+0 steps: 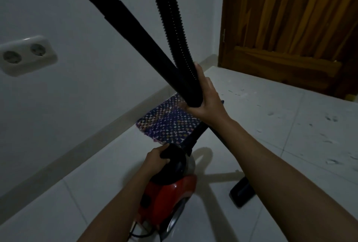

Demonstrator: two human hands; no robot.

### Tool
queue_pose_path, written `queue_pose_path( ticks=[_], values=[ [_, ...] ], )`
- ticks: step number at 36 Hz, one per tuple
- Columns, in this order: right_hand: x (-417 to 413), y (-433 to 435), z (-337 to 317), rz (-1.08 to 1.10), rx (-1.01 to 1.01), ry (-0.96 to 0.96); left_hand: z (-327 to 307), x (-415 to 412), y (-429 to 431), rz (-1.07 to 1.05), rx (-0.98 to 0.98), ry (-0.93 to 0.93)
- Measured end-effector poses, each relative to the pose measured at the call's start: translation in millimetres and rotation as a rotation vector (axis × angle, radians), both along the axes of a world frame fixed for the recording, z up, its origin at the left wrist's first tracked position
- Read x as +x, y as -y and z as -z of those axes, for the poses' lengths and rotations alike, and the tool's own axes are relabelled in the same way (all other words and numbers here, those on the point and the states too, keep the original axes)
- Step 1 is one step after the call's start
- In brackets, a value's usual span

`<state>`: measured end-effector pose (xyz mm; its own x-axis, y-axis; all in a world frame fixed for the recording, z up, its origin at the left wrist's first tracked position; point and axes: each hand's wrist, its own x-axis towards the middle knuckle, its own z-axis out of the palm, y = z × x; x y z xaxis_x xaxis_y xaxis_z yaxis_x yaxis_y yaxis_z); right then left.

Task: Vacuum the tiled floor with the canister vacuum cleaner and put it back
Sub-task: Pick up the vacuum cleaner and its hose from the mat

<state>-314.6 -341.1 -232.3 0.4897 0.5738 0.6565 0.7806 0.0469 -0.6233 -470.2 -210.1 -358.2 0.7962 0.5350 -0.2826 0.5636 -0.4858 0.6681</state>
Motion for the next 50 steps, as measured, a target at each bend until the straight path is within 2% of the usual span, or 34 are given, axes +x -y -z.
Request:
queue_pose_path(
  ticks=[12, 14, 17, 20, 24, 27, 39, 50],
  values=[
    [9, -19, 15, 0.055, 0.015, -0.008, 24, -25, -1, -0.021, -0.021, 0.296],
    [6, -21, 20, 0.067, -0.016, 0.000, 28, -36, 6, -0.164, -0.088, 0.417],
    [2, -22, 25, 0.085, -0.058, 0.002, 48, -58, 8, -0.519, -0.122, 0.599],
    [0, -26, 28, 0.093, -0.076, 0.008, 78, -79, 9, -0.712, -0.132, 0.542],
    [-2, -31, 29, 0.103, -0.079, 0.007, 111, -97, 16, -0.756, -0.132, 0.389],
    [-2, -32, 30, 0.110, -0.067, 0.003, 120, -101, 23, -0.788, -0.211, 0.300],
    [-3, -32, 32, 0.085, -0.032, 0.003, 129, -106, 41, -0.830, -0.391, 0.394],
    [-4, -41, 36, 0.101, -0.055, -0.003, 136, -102, 32, -0.865, -0.324, 0.378]
  ],
)
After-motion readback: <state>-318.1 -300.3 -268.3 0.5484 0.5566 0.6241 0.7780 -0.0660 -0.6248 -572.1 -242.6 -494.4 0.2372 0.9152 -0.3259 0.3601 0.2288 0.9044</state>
